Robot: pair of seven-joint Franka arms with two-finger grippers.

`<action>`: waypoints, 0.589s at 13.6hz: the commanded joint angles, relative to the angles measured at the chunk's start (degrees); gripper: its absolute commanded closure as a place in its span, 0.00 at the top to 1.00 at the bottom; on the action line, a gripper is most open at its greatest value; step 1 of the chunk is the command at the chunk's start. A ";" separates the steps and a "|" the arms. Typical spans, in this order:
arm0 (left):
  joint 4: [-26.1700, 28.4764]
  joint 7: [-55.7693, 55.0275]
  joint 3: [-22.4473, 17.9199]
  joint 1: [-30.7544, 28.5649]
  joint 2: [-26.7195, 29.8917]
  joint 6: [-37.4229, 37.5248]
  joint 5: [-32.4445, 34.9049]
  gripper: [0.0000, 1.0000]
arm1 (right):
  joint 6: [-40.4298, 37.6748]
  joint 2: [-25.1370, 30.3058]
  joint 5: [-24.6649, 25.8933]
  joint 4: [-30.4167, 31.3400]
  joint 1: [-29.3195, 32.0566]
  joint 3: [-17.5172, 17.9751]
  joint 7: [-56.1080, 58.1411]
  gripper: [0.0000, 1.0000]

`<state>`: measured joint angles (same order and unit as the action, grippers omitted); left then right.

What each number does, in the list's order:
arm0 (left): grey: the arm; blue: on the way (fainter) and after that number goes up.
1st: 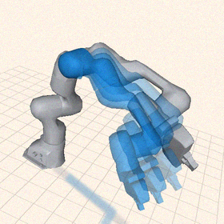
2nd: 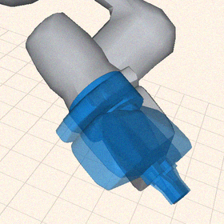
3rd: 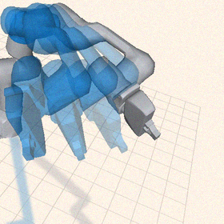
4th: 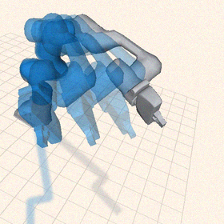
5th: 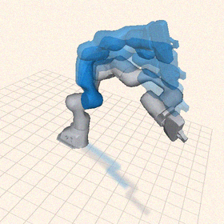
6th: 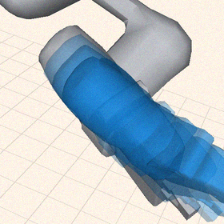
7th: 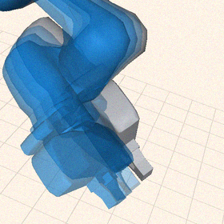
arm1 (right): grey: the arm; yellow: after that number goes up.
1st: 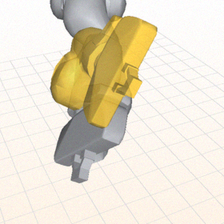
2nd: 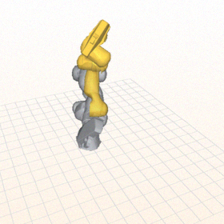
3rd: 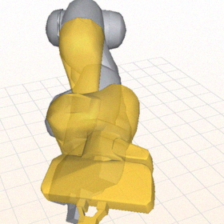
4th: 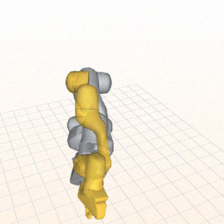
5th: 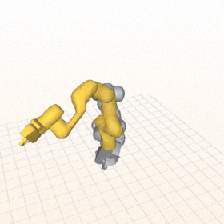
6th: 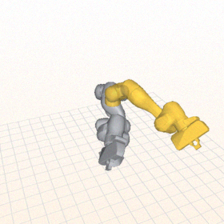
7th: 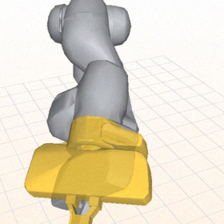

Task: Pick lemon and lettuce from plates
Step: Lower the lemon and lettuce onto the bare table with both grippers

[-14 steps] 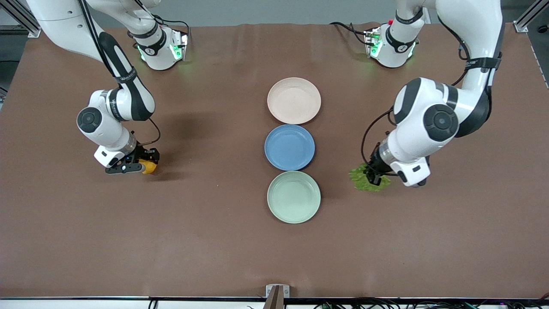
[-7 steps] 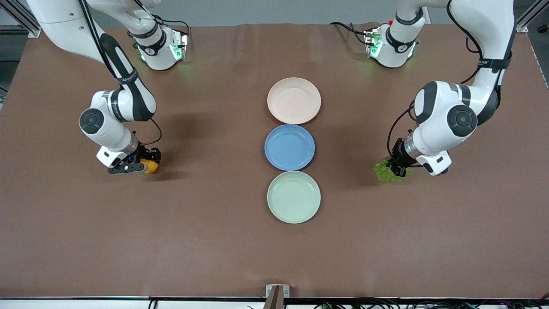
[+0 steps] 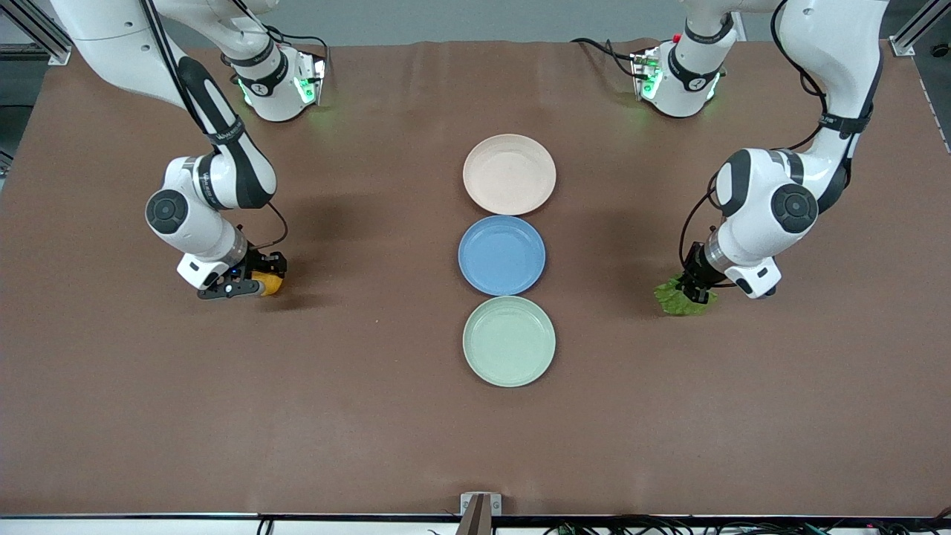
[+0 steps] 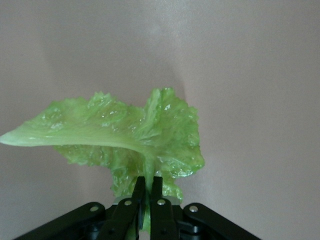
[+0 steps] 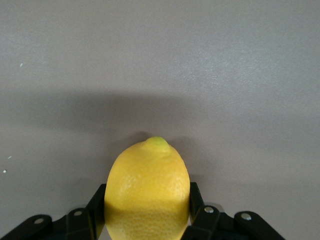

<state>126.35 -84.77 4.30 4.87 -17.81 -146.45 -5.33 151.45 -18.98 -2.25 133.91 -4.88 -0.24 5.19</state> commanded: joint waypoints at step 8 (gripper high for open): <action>-0.40 3.02 0.62 -0.65 -2.50 -5.95 -1.17 0.81 | -1.24 0.35 -1.44 0.39 0.04 0.77 1.22 1.00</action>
<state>126.16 -84.29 4.32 4.83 -21.85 -152.13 -5.33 150.69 -18.98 -2.26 133.91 -4.93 0.08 5.21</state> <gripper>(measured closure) 0.661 0.335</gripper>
